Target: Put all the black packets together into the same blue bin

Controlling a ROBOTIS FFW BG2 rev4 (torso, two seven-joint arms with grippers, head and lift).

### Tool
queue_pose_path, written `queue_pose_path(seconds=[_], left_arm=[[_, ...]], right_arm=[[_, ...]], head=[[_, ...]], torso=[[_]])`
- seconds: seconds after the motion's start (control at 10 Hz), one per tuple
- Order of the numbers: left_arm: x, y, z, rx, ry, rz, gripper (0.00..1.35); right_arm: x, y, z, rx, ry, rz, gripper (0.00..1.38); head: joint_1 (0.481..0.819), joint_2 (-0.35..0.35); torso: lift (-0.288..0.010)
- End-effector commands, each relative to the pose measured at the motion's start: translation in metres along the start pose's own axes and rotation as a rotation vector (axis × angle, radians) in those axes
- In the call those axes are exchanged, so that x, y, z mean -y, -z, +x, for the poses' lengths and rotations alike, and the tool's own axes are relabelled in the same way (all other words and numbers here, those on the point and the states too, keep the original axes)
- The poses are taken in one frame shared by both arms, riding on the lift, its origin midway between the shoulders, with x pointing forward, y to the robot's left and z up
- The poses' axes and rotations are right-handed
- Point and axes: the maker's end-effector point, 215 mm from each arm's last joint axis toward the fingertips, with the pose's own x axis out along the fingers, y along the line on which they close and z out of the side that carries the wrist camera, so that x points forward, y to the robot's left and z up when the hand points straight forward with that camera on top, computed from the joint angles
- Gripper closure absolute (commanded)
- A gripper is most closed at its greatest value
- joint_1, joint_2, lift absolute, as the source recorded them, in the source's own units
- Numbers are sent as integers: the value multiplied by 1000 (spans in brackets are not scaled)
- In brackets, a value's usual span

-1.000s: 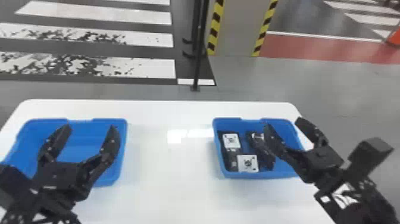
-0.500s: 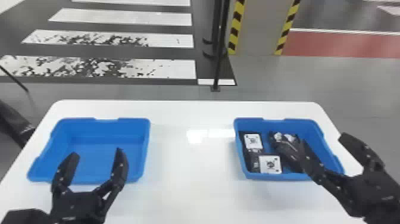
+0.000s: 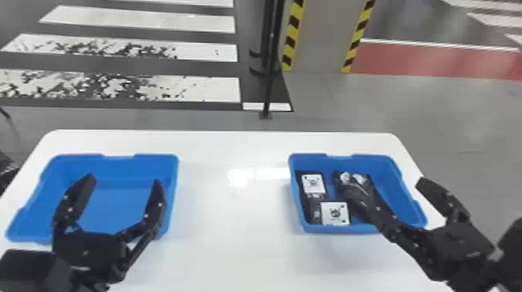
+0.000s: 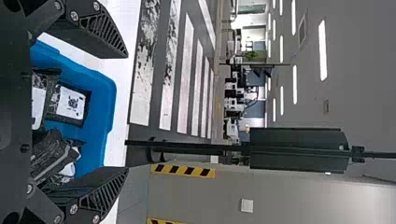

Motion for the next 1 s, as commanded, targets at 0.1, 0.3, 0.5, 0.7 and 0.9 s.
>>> queue_pose_path(seconds=[0.1, 0.3, 0.5, 0.7, 0.9], left_arm=[[1, 0, 1, -4, 4, -2, 127], [1, 3, 1, -14, 3, -6, 127], [0, 9, 2, -31, 1, -17, 127], [0, 10, 2, -36, 2, -19, 127], [0, 9, 2, -33, 3, -23, 127]], right_arm=[[-3, 1, 2, -4, -8, 2, 171], [-4, 2, 2, -7, -10, 2, 170], [-4, 2, 2, -7, -10, 0, 170], [-4, 1, 2, -5, -10, 0, 170], [-4, 0, 2, -3, -10, -3, 171]], head=[[695, -127], [695, -125], [695, -123], [695, -123], [695, -122]], torso=[[-110], [-110], [-110], [-110], [-110]])
